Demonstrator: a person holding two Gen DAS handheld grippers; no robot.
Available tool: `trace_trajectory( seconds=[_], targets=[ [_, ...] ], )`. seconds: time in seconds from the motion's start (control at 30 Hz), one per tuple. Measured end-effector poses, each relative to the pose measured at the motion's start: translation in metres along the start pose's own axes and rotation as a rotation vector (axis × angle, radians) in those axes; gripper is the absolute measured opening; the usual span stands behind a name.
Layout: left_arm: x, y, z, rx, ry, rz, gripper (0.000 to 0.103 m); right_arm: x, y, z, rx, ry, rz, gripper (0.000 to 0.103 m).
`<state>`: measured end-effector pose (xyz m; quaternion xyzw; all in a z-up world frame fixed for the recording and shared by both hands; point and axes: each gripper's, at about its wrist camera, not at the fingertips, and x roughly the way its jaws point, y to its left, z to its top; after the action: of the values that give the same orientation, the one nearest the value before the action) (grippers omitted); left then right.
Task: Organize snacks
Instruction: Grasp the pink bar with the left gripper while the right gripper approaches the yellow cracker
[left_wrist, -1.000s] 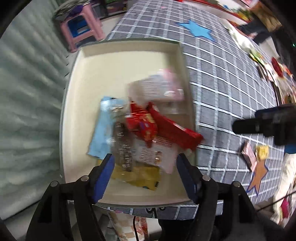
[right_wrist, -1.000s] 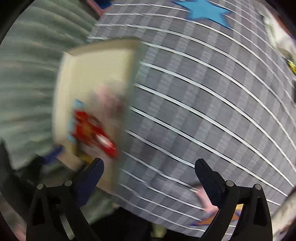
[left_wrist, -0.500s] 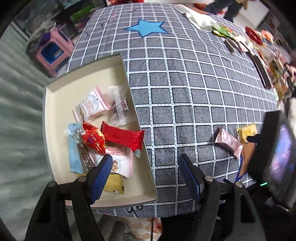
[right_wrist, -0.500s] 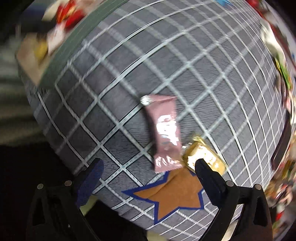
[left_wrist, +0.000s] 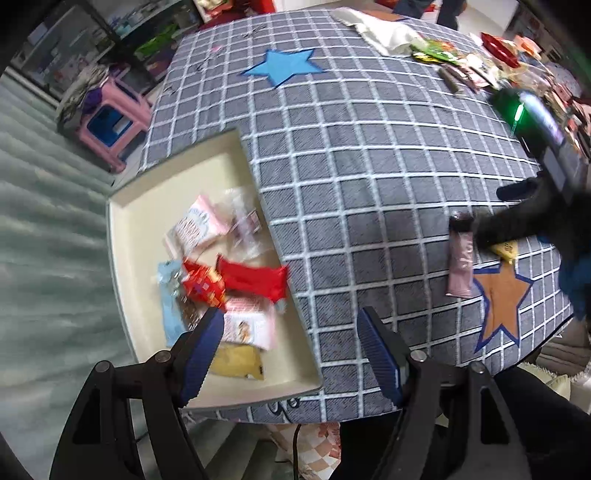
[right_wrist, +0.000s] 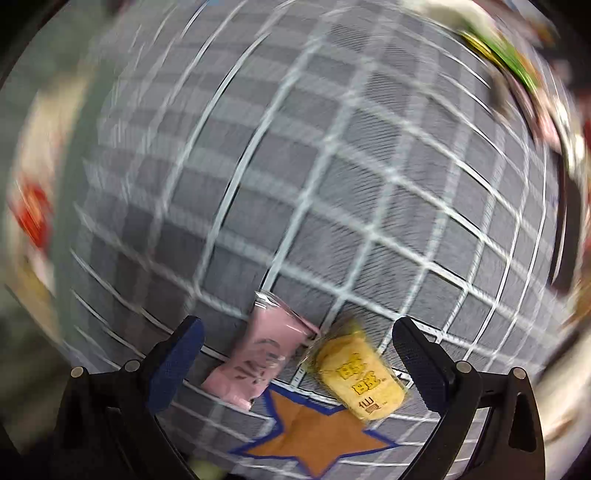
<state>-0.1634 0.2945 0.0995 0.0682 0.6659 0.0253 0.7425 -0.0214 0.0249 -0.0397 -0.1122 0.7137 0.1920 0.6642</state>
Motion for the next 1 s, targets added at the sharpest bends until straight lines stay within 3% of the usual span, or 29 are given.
trace_trajectory(
  seconds=[0.03, 0.1, 0.23, 0.4, 0.53, 0.63, 0.67, 0.73, 0.83, 0.87, 1.0],
  targets=[
    [0.001, -0.006, 0.004, 0.015, 0.007, -0.008, 0.079, -0.011, -0.025, 0.000, 0.083, -0.029, 0.058, 0.102],
    [0.005, -0.016, 0.011, 0.037, 0.024, -0.027, 0.080, -0.016, -0.060, -0.007, 0.196, -0.047, 0.081, 0.102],
    [0.021, -0.044, 0.028, 0.065, 0.080, -0.108, 0.080, 0.000, -0.125, -0.044, 0.386, 0.011, 0.089, 0.102],
    [0.046, -0.097, 0.050, 0.165, 0.127, -0.141, 0.080, 0.017, -0.165, -0.095, 0.496, 0.055, 0.090, 0.102],
    [0.072, -0.136, 0.050, 0.205, 0.187, -0.163, 0.080, 0.017, -0.174, -0.127, 0.436, 0.069, 0.068, 0.102],
    [0.084, -0.158, 0.043, 0.238, 0.188, -0.167, 0.080, 0.016, -0.150, -0.155, 0.318, 0.065, 0.025, 0.102],
    [0.087, -0.163, 0.040, 0.248, 0.183, -0.173, 0.080, 0.020, -0.117, -0.164, 0.276, 0.063, 0.012, 0.102],
    [0.094, -0.170, 0.034, 0.275, 0.175, -0.136, 0.080, 0.020, -0.095, -0.163, 0.198, 0.059, 0.005, 0.102],
    [0.103, -0.168, 0.029, 0.278, 0.152, -0.072, 0.089, 0.016, -0.050, -0.148, 0.082, 0.070, -0.026, 0.102],
    [0.104, -0.165, 0.030, 0.264, 0.150, -0.070, 0.089, 0.014, -0.019, -0.141, 0.054, 0.074, -0.039, 0.102],
    [0.107, -0.137, 0.033, 0.194, 0.163, -0.060, 0.089, 0.015, 0.040, -0.111, -0.035, 0.079, -0.061, 0.102]
  ],
)
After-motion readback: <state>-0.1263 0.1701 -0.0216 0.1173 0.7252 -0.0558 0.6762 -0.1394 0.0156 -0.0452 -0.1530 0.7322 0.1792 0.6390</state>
